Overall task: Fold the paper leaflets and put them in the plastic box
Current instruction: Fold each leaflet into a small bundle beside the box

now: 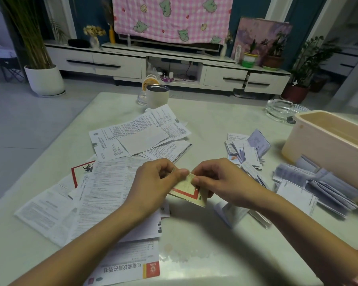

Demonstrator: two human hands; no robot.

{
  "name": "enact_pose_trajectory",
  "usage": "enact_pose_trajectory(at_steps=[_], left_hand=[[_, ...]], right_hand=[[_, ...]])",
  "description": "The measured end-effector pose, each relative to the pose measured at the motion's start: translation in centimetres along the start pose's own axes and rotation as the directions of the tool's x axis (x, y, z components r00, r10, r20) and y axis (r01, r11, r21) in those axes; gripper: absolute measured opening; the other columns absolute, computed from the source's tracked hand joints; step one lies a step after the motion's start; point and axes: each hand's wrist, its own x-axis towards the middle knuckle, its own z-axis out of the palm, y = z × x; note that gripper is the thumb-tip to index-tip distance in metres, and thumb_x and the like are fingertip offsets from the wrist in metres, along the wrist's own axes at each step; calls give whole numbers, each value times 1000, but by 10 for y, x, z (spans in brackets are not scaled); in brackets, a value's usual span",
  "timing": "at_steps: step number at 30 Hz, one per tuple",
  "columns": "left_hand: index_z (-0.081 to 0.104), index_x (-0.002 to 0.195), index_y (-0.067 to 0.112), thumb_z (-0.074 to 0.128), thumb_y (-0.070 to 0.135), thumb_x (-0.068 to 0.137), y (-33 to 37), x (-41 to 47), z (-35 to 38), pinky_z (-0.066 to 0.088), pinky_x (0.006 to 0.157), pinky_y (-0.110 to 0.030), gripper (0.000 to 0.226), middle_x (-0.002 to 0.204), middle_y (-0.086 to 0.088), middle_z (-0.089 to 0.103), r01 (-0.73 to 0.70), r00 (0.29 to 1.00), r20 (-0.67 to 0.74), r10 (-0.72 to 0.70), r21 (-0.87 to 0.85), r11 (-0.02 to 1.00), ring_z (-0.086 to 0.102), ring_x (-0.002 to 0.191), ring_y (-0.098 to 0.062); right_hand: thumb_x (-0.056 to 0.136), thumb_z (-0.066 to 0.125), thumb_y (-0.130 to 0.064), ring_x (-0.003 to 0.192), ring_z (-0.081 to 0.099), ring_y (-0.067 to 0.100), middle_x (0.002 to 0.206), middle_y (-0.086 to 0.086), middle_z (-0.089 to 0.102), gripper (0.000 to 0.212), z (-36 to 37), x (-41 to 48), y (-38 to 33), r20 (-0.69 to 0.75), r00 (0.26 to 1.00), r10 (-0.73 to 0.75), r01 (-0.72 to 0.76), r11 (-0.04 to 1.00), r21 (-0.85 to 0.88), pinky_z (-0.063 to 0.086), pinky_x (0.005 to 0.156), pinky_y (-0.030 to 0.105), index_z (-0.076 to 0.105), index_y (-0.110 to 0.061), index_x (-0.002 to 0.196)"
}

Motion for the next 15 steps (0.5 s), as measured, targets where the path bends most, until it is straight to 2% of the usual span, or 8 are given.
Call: enact_pose_trajectory(at_steps=[2,4,7,11,15], left_hand=[[60,60,18,70,23,80,0,1,-1,38,52,-17,24,54,3,57,3,999,46,-3,-9,1000,49,51,-5],[64,66,18,68,21,83,1,2,-3,43,57,-23,18,58,-2,62,-8,992,126,6,16,1000,54,56,-8],[67,68,20,66,19,84,4,1,-7,45,61,-25,16,67,-6,68,-69,984,173,51,99,993,57,60,-9],[64,62,18,67,17,82,8,1,-13,40,54,-17,21,56,2,64,-52,992,117,42,83,995,53,52,-4],[65,67,12,65,16,84,10,1,-19,50,54,-31,17,54,-2,64,17,997,80,-14,-38,999,60,49,-17]], right_hand=[[89,61,-12,57,56,3,69,-4,66,14,-1,0,1,-3,1000,-19,19,1000,-23,47,57,19,65,-21,80],[88,62,-15,54,53,-4,64,-11,62,22,0,0,1,-19,999,-49,47,995,-91,42,57,14,61,-30,73],[87,64,-17,53,53,-4,61,-13,61,22,3,0,0,-26,998,-53,49,990,-135,41,57,12,60,-30,70],[82,70,-13,43,49,2,54,-5,60,17,-3,-2,-2,-7,1000,7,-6,996,90,39,46,13,61,-12,68],[81,69,-10,46,51,5,60,4,61,14,-5,-8,0,-26,996,90,-76,939,336,41,47,15,57,-5,75]])
